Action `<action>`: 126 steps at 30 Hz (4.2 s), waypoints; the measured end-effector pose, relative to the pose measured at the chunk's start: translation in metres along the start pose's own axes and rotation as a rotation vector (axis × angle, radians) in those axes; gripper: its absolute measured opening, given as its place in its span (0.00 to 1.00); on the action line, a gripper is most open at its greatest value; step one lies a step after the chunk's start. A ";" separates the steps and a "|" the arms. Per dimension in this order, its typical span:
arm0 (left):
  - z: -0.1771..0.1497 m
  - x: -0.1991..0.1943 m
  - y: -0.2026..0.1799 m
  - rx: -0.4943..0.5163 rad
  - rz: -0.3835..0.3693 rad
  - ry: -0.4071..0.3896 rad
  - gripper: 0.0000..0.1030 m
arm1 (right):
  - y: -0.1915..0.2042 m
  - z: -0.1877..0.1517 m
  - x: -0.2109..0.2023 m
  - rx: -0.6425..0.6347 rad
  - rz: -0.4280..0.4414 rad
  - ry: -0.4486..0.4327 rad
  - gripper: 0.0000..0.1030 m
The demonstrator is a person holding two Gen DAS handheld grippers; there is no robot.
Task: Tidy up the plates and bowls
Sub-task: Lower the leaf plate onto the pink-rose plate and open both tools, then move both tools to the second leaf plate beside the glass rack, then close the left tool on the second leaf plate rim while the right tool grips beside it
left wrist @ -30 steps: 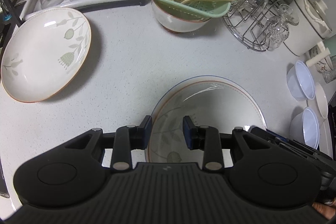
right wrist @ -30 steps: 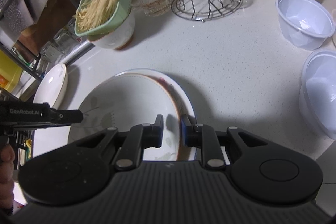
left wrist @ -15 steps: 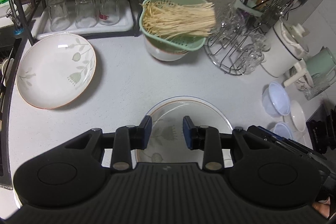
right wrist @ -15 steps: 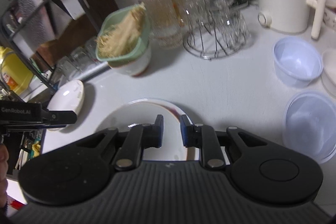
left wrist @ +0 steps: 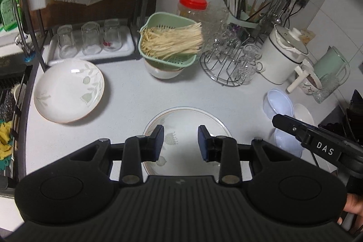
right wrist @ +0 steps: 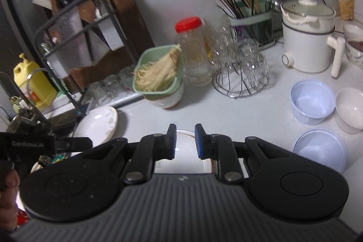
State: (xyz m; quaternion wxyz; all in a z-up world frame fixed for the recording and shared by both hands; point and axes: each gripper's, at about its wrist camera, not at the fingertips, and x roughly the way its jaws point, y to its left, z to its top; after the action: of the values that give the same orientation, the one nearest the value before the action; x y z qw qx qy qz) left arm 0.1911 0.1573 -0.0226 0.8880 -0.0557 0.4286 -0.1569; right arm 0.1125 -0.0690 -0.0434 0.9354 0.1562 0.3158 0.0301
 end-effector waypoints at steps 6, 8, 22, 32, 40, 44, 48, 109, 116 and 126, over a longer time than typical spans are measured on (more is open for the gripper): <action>-0.008 -0.028 -0.015 0.014 0.003 -0.052 0.37 | 0.008 0.003 -0.029 -0.031 0.027 -0.042 0.21; -0.012 -0.034 -0.019 0.011 0.008 -0.063 0.37 | 0.010 0.003 -0.036 -0.044 0.025 -0.051 0.21; -0.047 -0.049 -0.036 -0.067 0.084 -0.069 0.53 | -0.010 -0.020 -0.059 -0.103 0.029 -0.026 0.21; -0.066 -0.054 -0.038 -0.129 0.144 -0.070 0.68 | -0.016 -0.026 -0.063 -0.141 0.037 -0.008 0.37; -0.072 -0.058 -0.019 -0.181 0.219 -0.066 0.85 | -0.017 -0.030 -0.057 -0.157 0.054 0.009 0.82; -0.074 -0.061 -0.009 -0.206 0.252 -0.066 0.87 | -0.018 -0.031 -0.054 -0.150 0.061 0.018 0.82; -0.073 -0.064 -0.001 -0.254 0.253 -0.054 0.88 | -0.014 -0.030 -0.049 -0.156 0.076 0.029 0.82; 0.018 0.080 0.289 -0.281 0.116 0.068 0.87 | 0.181 -0.015 0.209 -0.148 0.053 0.328 0.72; 0.035 0.109 0.302 -0.238 0.101 0.114 0.83 | 0.189 -0.008 0.247 -0.118 0.003 0.367 0.64; 0.063 0.138 0.317 -0.211 0.049 0.173 0.80 | 0.196 -0.004 0.289 -0.142 -0.053 0.408 0.48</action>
State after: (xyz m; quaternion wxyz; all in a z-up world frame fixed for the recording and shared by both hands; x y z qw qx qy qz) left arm 0.3933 0.4094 -0.1597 0.8405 -0.1242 0.5190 -0.0933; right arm 0.3493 0.1631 -0.1540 0.8613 0.0724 0.4995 0.0588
